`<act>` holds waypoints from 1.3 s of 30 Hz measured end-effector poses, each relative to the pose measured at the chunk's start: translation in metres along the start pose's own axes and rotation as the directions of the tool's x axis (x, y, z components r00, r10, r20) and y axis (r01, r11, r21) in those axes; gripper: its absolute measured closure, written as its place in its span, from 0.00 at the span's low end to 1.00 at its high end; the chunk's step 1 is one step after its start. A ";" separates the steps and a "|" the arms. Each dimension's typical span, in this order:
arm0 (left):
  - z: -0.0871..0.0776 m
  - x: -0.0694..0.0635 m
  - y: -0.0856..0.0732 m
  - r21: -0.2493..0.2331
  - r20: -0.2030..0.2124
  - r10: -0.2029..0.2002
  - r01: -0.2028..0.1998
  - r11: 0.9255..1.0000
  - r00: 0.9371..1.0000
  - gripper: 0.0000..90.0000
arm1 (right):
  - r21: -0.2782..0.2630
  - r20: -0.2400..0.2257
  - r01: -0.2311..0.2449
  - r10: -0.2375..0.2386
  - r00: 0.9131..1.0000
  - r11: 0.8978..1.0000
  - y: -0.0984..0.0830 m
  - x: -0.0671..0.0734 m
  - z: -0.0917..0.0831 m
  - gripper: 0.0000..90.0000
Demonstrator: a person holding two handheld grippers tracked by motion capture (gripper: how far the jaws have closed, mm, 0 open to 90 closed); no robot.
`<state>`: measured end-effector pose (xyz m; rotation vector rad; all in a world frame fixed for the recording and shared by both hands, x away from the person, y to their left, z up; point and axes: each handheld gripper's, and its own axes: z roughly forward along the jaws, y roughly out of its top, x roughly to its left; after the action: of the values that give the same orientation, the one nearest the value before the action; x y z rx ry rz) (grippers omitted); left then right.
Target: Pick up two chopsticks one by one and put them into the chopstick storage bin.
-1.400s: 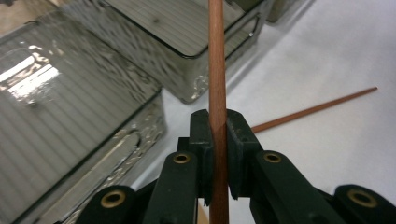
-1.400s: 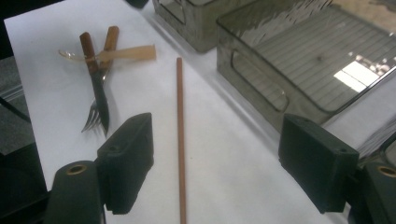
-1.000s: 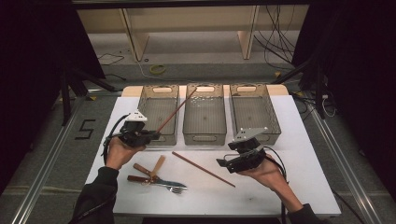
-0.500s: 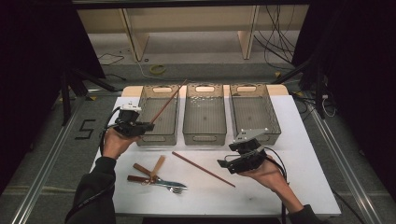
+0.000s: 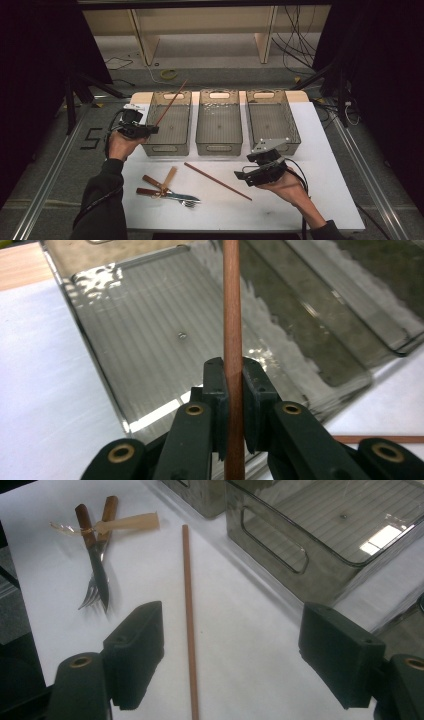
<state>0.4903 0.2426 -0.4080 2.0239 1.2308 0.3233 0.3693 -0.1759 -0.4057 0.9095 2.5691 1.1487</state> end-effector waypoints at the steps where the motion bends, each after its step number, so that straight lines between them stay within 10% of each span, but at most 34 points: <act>1: 0.001 0.001 0.000 0.005 -0.002 -0.004 0.004 1.000 1.000 0.92 | 0.001 -0.001 -0.001 0.001 1.000 1.000 0.000 0.000 0.000 0.30; 18: 0.020 0.006 -0.008 0.063 -0.035 -0.065 0.067 0.996 0.997 0.90 | 0.006 -0.011 -0.004 0.004 1.000 1.000 -0.001 0.000 0.002 0.30; 27: 0.011 -0.001 -0.004 0.002 -0.003 -0.086 0.086 0.996 0.996 0.52 | 0.013 -0.016 -0.010 0.011 1.000 1.000 0.000 0.000 0.003 0.30; 39: -0.014 -0.044 -0.016 -0.098 0.120 0.049 -0.037 0.994 0.992 0.31 | 0.069 -0.028 0.004 -0.002 1.000 0.998 0.007 0.005 0.017 0.34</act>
<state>0.4493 0.2164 -0.4027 1.9598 1.0779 0.2694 0.3754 -0.1587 -0.4116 0.9100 2.6469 1.0850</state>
